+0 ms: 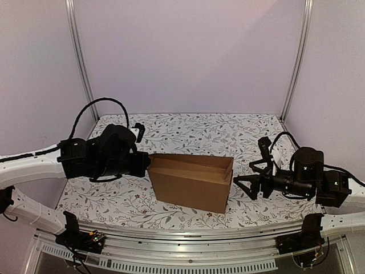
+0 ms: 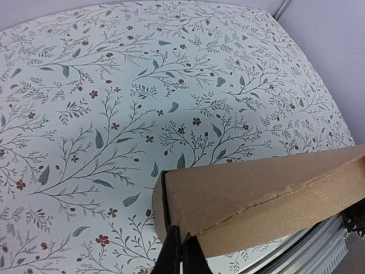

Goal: Fold the paper box

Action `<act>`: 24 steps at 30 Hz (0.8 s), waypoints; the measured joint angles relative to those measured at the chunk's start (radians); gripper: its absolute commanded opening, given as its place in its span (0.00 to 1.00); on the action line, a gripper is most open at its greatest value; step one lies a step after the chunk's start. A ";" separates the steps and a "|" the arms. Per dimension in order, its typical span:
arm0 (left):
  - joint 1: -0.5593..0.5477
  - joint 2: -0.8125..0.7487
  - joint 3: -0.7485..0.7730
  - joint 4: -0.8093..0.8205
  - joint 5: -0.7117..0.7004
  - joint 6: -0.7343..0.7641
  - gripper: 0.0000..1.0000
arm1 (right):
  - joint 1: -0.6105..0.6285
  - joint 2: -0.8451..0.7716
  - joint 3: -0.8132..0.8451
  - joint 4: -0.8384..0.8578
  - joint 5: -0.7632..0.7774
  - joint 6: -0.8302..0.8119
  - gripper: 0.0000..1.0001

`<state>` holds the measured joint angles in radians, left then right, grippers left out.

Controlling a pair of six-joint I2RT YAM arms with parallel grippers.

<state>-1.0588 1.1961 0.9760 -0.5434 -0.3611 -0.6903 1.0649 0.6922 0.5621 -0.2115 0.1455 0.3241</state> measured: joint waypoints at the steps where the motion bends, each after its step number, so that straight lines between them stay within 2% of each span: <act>1: 0.000 -0.001 0.000 -0.002 -0.006 -0.012 0.00 | 0.000 0.011 0.029 -0.024 0.005 0.011 0.99; 7: -0.001 -0.010 -0.001 -0.023 -0.023 -0.065 0.00 | 0.023 0.135 0.194 -0.118 0.048 0.072 0.99; 14: -0.006 -0.018 -0.001 -0.061 -0.070 -0.129 0.00 | 0.060 0.291 0.354 -0.199 0.211 0.149 0.96; 24: -0.034 -0.014 0.019 -0.128 -0.129 -0.191 0.00 | 0.087 0.465 0.441 -0.220 0.315 0.196 0.90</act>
<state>-1.0927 1.1824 0.9947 -0.6712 -0.4896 -0.8810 1.1522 1.1568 1.0027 -0.4316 0.4603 0.5201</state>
